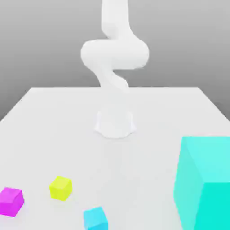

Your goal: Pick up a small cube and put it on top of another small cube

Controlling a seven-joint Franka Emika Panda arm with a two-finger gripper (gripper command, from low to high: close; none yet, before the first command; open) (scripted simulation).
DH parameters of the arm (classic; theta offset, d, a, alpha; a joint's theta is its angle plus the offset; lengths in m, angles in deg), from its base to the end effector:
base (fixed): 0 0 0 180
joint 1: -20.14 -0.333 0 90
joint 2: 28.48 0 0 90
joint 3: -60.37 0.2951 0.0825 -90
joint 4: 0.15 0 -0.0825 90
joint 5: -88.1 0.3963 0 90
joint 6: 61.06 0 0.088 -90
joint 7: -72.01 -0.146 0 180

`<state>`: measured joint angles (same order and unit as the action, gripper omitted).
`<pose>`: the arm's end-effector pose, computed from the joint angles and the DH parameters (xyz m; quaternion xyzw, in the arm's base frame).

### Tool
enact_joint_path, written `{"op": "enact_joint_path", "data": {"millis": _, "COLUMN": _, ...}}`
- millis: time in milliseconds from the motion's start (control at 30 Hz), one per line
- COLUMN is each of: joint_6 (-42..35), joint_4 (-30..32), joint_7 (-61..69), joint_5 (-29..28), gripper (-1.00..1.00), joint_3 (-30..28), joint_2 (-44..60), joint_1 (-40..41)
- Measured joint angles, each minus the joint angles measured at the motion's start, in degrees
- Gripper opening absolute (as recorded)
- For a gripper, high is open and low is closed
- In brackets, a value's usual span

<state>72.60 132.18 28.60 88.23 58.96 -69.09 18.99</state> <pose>0.4322 -0.0041 0.6314 -0.8666 0.3478 -0.3292 0.1405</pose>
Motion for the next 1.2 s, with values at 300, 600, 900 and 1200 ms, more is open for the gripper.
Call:
{"op": "enact_joint_path", "data": {"millis": 300, "joint_6": 6.95, "joint_4": 2.04, "joint_7": 9.93, "joint_5": 1.96, "gripper": 0.0, "joint_3": -4.69, "joint_2": 19.01, "joint_1": -3.21}}
{"op": "enact_joint_path", "data": {"millis": 600, "joint_6": 13.7, "joint_4": 4.02, "joint_7": 20.56, "joint_5": 5.13, "gripper": 0.0, "joint_3": -7.14, "joint_2": 37.75, "joint_1": -4.08}}
{"op": "enact_joint_path", "data": {"millis": 900, "joint_6": 20.88, "joint_4": 5.83, "joint_7": 28.96, "joint_5": 5.62, "gripper": 0.0, "joint_3": -6.74, "joint_2": 56.27, "joint_1": -2.15}}
{"op": "enact_joint_path", "data": {"millis": 1200, "joint_6": 28.19, "joint_4": 4.19, "joint_7": 31.06, "joint_5": 7.63, "gripper": -1.0, "joint_3": -4.24, "joint_2": 66.21, "joint_1": 0.01}}
